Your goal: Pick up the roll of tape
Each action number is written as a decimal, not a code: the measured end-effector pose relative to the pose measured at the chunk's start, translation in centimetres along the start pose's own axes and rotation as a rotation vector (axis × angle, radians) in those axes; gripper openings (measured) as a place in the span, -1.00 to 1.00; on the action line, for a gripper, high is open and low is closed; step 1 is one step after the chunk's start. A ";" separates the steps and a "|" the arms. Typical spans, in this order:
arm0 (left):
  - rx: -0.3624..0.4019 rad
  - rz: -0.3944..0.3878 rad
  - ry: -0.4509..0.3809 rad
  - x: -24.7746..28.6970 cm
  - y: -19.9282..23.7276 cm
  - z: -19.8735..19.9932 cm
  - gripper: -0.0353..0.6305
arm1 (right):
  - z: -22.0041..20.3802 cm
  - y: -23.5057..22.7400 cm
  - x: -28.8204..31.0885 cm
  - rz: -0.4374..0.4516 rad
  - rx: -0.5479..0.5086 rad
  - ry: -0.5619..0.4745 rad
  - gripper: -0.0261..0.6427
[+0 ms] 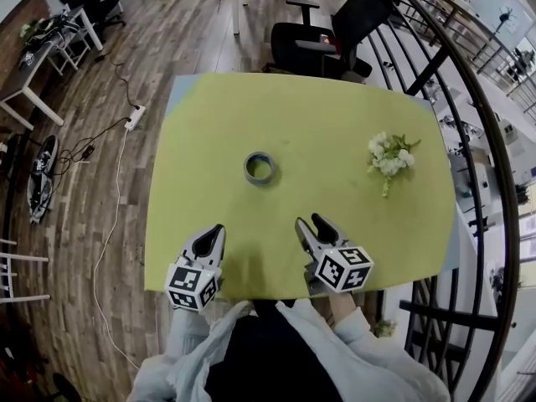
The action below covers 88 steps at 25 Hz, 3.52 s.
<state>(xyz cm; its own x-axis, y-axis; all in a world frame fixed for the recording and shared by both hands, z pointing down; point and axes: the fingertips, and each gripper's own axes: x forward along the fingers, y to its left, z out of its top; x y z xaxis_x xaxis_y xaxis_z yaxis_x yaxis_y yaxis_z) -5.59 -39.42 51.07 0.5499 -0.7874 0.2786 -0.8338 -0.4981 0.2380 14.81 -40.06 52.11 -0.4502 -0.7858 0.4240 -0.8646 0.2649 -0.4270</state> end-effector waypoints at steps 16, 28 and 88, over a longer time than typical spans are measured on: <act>-0.073 0.108 -0.007 5.4 5.4 1.0 -0.83 | 3.5 -2.1 10.7 0.036 -0.025 0.079 -0.31; -0.106 0.152 0.010 9.7 8.1 -0.1 -0.83 | 2.6 -3.3 18.2 0.063 -0.036 0.164 -0.31; -0.087 0.121 -0.005 4.9 6.3 -1.3 -0.83 | 2.0 -2.3 13.5 -0.070 -0.087 0.093 -0.63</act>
<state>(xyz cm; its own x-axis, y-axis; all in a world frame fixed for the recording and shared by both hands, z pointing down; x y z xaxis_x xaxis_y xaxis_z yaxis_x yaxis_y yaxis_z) -8.06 -45.95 55.10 0.4454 -0.8416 0.3055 -0.8864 -0.3665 0.2827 11.13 -52.35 57.22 -0.4035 -0.7500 0.5241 -0.9088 0.2618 -0.3250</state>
